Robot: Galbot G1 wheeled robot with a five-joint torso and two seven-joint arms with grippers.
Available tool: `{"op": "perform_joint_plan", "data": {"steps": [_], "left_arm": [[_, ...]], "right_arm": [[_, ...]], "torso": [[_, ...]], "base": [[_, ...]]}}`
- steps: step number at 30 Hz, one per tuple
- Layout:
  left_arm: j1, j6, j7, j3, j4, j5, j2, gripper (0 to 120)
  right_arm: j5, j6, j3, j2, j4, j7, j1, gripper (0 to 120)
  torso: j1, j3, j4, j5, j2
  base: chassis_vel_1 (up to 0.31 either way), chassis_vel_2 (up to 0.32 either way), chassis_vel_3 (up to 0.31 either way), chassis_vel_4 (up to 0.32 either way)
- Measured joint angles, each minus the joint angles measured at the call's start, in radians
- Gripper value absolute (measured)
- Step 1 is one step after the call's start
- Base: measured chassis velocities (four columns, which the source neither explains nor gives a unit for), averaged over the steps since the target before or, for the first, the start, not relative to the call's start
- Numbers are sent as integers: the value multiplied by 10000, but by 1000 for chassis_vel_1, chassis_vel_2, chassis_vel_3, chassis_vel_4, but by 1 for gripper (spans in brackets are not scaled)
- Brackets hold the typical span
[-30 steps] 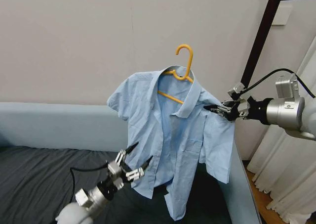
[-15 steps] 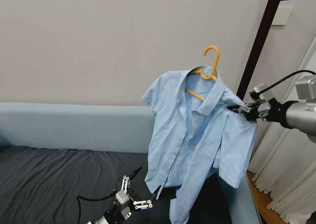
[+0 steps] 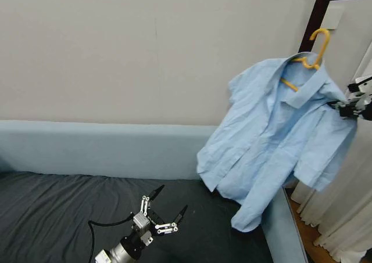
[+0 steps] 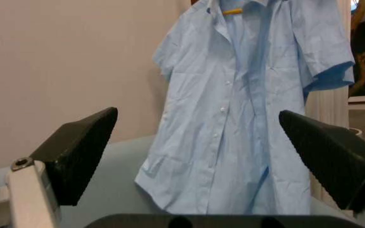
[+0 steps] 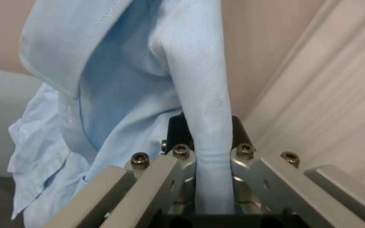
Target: Pick up the clothes from the sofa and hang them on the clothes hanger.
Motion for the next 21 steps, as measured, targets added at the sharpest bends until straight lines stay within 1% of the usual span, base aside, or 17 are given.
{"op": "perform_joint_plan", "data": {"steps": [2, 4, 8, 9, 13, 14, 19, 21], "left_arm": [[-57, 11, -1, 18, -72, -40, -7, 100], [-72, 12, -2, 18, -107, -48, -8, 100], [-59, -49, -21, -26, -245, -59, 0, 100], [-59, -49, -21, -26, -245, -59, 0, 100], [86, -177, -46, -150, -431, -61, 45, 100], [118, -204, -49, -174, -473, -62, 57, 100], [185, -255, -74, -217, -565, -68, 76, 100], [193, -273, -99, -242, -601, -71, 58, 100]], "right_arm": [[-1, 3, 24, -328, -60, 144, -45, 1], [0, 5, 28, -467, -63, 278, -62, 1], [129, 11, 30, -757, -28, 1200, -111, 1], [129, 11, 30, -757, -28, 1200, -111, 1], [520, 70, 12, -749, -93, 2549, -142, 1], [590, 123, 4, -759, -121, 2704, -176, 1], [535, 244, 117, -775, -296, 2882, -404, 1], [127, 362, 400, -674, -716, 2933, -677, 1]], "torso": [[0, 0, 1, 0, 0], [0, 0, -1, 0, 0], [-1, 0, 0, 0, 0], [-1, 0, 0, 0, 0], [0, -1, 2, -1, 0], [-1, 0, 2, 0, 0], [-1, 0, 1, 0, 0], [-1, 0, 1, -1, 0]], "base": [[0, 0, 0, 0], [0, 0, 0, 0], [0, 0, 0, 0], [0, 0, 0, 0], [0, 0, 0, 0], [0, 0, 0, 0], [0, 0, 0, 0], [0, 0, 0, 0]]}}
